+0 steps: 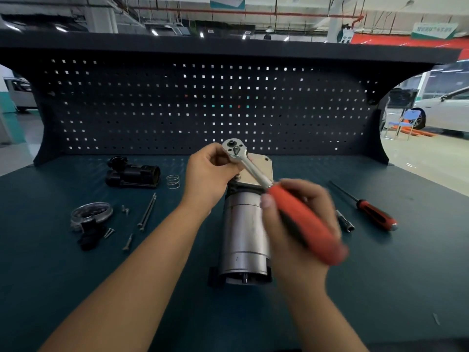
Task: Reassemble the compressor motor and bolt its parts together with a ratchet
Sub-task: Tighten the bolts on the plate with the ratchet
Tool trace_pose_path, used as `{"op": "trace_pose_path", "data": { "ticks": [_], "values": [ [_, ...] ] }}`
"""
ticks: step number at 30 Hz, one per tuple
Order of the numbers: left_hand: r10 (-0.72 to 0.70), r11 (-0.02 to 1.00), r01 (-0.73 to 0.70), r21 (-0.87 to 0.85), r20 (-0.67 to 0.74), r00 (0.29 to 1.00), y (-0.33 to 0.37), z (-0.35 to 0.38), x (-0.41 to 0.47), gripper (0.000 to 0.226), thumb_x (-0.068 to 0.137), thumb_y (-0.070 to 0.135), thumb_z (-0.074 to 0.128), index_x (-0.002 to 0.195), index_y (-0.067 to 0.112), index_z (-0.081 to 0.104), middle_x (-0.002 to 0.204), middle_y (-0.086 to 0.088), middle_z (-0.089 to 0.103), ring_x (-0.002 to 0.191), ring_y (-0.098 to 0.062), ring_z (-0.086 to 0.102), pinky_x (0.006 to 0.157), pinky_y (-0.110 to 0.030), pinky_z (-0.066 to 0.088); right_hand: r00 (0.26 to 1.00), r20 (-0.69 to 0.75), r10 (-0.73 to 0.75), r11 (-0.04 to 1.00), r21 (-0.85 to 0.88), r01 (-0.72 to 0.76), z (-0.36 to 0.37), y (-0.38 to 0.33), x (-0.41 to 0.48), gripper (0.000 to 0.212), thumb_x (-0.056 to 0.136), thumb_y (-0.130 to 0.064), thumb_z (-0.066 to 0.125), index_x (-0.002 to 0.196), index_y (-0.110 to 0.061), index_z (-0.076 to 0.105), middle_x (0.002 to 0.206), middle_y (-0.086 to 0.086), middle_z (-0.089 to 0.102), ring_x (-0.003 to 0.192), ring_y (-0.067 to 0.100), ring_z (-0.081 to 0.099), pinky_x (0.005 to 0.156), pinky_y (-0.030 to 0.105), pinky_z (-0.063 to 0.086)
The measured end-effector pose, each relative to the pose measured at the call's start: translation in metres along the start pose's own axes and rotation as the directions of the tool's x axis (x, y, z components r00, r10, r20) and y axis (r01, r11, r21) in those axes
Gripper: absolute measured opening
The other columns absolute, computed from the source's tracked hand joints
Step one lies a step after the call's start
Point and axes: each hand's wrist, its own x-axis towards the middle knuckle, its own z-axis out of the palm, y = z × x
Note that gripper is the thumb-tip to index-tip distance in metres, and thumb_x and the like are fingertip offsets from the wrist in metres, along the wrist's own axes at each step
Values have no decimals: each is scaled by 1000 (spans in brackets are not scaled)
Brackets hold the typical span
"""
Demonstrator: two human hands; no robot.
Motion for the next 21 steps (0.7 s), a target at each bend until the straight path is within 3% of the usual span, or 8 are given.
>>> {"op": "trace_pose_path", "data": {
  "ticks": [2, 4, 9, 11, 13, 16, 18, 21],
  "values": [
    [29, 998, -31, 48, 39, 999, 1, -3, 2, 21, 73, 6, 77, 67, 24, 68, 64, 10, 68, 60, -2, 60, 58, -17, 50, 947, -103, 306, 928, 254, -272, -8, 4, 13, 20, 71, -19, 76, 85, -28, 63, 78, -5, 67, 74, 19, 68, 71, 24, 53],
    [45, 997, -53, 63, 117, 992, 4, -6, 3, 21, 75, 10, 76, 71, 31, 73, 73, 11, 72, 70, -2, 65, 68, -17, 53, 865, -86, 495, 794, 450, -410, -18, 14, 33, 19, 77, -8, 72, 87, -16, 57, 73, -3, 68, 64, 16, 67, 64, 23, 54],
    [-14, 996, -13, 88, 295, 956, 11, -9, 11, 21, 79, 7, 71, 80, 28, 72, 80, 15, 73, 81, 2, 66, 77, -12, 50, 699, 181, 692, 417, 690, -592, -34, 34, 64, 13, 89, -3, 50, 81, -11, 57, 101, 10, 67, 61, 12, 63, 59, 17, 52],
    [-27, 994, -7, 107, 311, 950, 11, -10, 11, 18, 81, 8, 69, 80, 25, 72, 80, 12, 73, 83, -1, 66, 80, -15, 50, 761, 182, 623, 452, 710, -540, -33, 31, 49, 15, 84, -3, 56, 75, -15, 62, 101, 11, 68, 67, 15, 65, 64, 20, 54],
    [-11, 994, -20, 105, 286, 958, 11, -8, 8, 15, 82, 9, 69, 82, 23, 72, 84, 8, 74, 87, -6, 67, 81, -19, 51, 866, 22, 499, 664, 633, -398, -23, 20, 19, 16, 79, -7, 64, 75, -22, 64, 97, 10, 70, 72, 21, 69, 68, 26, 56],
    [53, 996, -63, 55, 163, 985, 9, 0, -1, 19, 79, 4, 72, 80, 23, 70, 74, 13, 72, 73, 1, 66, 64, -14, 51, 961, -189, 203, 937, 323, -134, 4, 2, -18, 20, 78, -19, 74, 85, -29, 59, 98, 8, 67, 81, 39, 67, 74, 49, 55],
    [80, 994, -84, 66, 69, 994, 7, 4, -5, 23, 77, 2, 73, 75, 24, 68, 67, 17, 69, 64, 4, 62, 59, -12, 50, 977, -201, 75, 976, 215, -30, 17, -4, -31, 25, 77, -16, 75, 89, -27, 56, 99, 8, 66, 88, 36, 65, 75, 52, 52],
    [89, 993, -91, 74, 28, 996, 5, 3, -6, 25, 77, 4, 73, 72, 28, 68, 66, 19, 69, 63, 5, 61, 61, -11, 49, 970, -225, 91, 978, 203, -45, 15, -4, -24, 21, 77, -18, 75, 87, -25, 58, 95, 7, 68, 85, 31, 67, 73, 48, 54]
  ]
}}
